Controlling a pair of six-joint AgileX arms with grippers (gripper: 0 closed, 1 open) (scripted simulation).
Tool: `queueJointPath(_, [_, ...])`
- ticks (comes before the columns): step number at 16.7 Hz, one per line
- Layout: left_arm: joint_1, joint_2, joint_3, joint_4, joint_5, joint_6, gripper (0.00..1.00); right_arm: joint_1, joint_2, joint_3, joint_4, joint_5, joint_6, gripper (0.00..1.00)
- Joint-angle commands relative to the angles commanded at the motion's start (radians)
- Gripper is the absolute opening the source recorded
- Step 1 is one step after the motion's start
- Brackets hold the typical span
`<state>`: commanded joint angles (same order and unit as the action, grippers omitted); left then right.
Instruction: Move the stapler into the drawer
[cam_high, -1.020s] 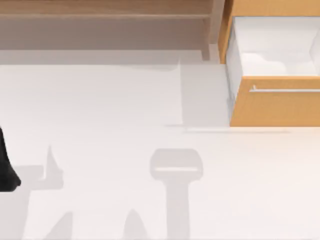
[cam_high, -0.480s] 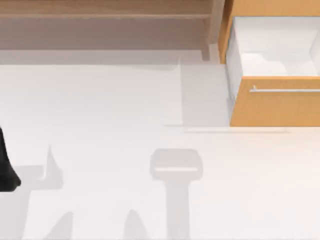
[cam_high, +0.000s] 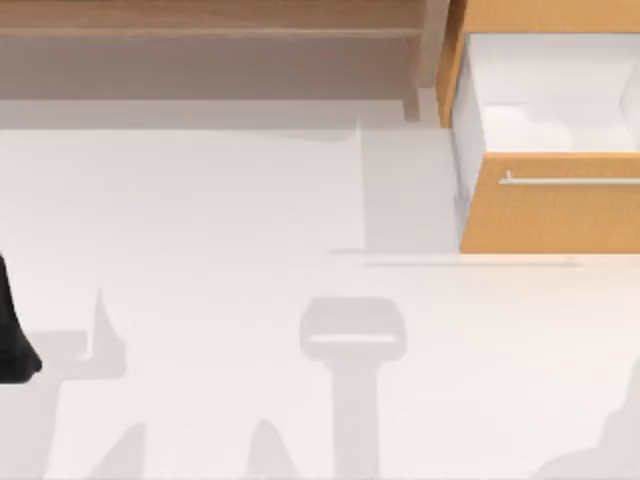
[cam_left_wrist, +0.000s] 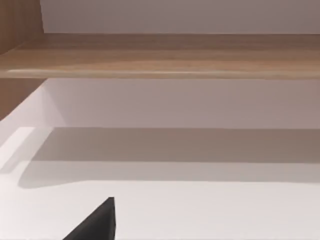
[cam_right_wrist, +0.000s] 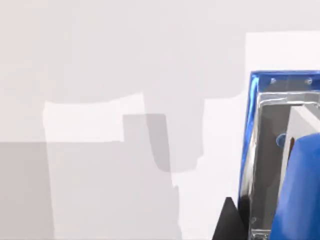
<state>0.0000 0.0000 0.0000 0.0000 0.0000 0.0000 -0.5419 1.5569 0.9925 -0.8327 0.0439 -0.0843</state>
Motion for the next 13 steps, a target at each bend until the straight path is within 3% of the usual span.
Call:
queueJointPath(5, [0.000,0.000,0.000,0.000,0.000,0.000,1.00,0.225,0.115,0.381,-0.054,0.014,0.089,0.00])
queueJointPath(13, [0.000,0.000,0.000,0.000,0.000,0.000,1.00,0.595,0.542,0.951,-0.224,-0.066,0.198,0.00])
